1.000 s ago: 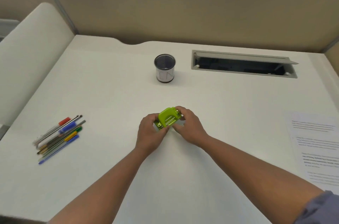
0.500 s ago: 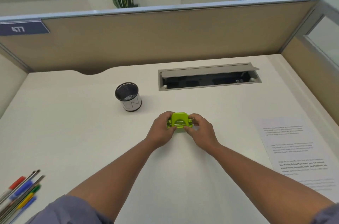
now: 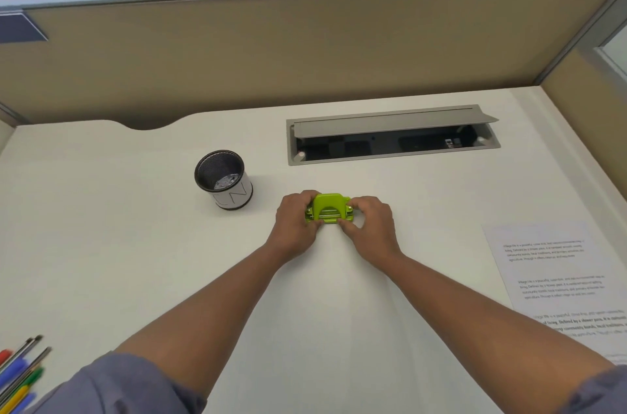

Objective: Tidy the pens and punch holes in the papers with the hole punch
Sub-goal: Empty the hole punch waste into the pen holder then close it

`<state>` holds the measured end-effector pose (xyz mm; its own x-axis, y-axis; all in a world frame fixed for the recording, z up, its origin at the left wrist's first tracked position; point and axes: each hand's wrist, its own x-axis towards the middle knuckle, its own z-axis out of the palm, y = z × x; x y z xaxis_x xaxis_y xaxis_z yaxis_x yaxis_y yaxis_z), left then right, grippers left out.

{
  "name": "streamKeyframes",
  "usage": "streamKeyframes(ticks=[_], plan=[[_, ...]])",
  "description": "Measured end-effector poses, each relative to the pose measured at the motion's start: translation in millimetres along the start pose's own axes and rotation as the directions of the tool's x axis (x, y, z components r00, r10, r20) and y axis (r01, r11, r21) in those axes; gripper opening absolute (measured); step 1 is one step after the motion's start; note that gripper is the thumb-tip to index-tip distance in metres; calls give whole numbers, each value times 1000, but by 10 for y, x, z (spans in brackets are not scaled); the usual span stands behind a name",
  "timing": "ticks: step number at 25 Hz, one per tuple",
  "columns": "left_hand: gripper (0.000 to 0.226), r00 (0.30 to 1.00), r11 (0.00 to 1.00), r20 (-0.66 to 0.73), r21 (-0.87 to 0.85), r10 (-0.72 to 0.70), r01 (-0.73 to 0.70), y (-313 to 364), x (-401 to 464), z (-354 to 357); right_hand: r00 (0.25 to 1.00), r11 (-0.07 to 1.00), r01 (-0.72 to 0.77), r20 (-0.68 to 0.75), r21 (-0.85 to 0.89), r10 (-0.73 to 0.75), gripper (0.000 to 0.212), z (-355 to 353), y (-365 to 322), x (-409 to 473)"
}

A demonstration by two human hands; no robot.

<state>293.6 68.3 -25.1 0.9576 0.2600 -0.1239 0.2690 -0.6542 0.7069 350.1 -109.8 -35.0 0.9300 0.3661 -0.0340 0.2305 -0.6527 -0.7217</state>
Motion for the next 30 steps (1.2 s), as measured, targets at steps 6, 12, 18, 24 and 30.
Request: streamKeyframes(ticks=[6, 12, 18, 24, 30], plan=[[46, 1000, 999, -6, -41, 10, -10, -18, -29, 37, 1000, 998, 1, 24, -64, 1, 36, 9, 16, 1], [48, 1000, 999, -1, -35, 2, -2, -14, -48, 21, 999, 997, -4, 32, -82, 7, 37, 11, -9, 11], [51, 1000, 999, -10, -29, 19, -19, -37, -60, 33, 1000, 998, 10, 13, -65, -9, 37, 19, 3, 3], [53, 999, 999, -29, -31, 31, -32, -52, -75, 50, 1000, 999, 13, -4, -50, -14, 40, 37, 16, -24], [71, 1000, 1000, -16, -3, 27, -27, -53, -110, 4, 999, 1000, -27, 22, -13, 27, 64, 16, -11, -37]])
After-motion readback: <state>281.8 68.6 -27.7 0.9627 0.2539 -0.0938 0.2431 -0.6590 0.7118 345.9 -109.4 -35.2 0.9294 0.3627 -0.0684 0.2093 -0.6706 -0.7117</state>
